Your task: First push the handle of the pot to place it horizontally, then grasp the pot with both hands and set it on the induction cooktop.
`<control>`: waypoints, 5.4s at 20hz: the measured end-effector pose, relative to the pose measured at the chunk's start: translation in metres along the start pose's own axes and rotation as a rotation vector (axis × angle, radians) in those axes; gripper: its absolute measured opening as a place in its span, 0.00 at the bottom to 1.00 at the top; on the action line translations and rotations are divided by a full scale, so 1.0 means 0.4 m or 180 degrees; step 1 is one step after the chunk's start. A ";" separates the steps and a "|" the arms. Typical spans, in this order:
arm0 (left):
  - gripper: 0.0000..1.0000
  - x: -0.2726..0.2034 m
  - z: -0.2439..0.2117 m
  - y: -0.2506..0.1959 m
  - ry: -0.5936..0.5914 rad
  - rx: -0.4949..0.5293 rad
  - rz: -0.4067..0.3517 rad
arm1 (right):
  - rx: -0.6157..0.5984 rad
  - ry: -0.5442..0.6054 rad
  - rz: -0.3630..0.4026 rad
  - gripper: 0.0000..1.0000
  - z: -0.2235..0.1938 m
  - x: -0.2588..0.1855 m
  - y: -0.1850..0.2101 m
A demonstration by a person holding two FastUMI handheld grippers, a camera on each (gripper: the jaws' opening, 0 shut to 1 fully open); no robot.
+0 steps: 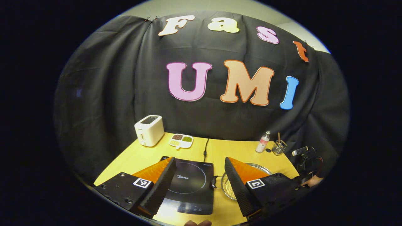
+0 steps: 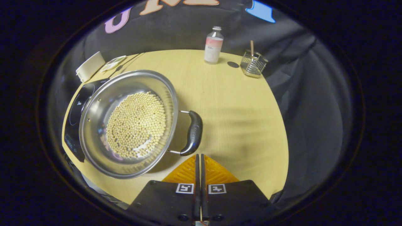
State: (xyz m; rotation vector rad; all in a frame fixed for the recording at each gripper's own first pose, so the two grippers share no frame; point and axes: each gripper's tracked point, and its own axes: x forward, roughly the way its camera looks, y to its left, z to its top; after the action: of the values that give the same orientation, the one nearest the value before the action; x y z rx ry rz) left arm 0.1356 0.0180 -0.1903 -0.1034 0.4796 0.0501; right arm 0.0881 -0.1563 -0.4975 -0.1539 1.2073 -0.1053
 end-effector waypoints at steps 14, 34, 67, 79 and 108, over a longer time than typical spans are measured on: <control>0.94 0.260 -0.294 -0.094 0.1152 0.0044 -0.1132 | 0.0507 -0.0095 -0.0236 0.81 0.080 -0.057 0.062; 0.89 0.400 -0.550 -0.162 0.2155 -0.0022 -0.0942 | 0.0692 0.0295 0.0348 0.67 0.079 0.115 0.072; 0.46 0.367 -0.478 -0.170 0.2400 0.0075 -0.0787 | 0.1047 0.0314 0.0706 0.49 0.148 0.000 0.057; 0.46 0.297 -0.414 0.058 0.2293 -0.0070 -0.0576 | 0.0773 0.0275 0.0895 0.49 0.191 -0.078 0.296; 0.65 0.449 -0.396 0.567 0.2022 0.0495 -0.0601 | 0.1039 0.0283 0.0569 0.56 0.225 -0.056 0.792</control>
State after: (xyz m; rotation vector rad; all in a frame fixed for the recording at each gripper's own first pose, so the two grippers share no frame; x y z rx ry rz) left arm 0.2059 0.2298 -0.4330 -0.0085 1.1032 -0.2120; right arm 0.1640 0.1649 -0.5009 0.2461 1.2699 -0.1524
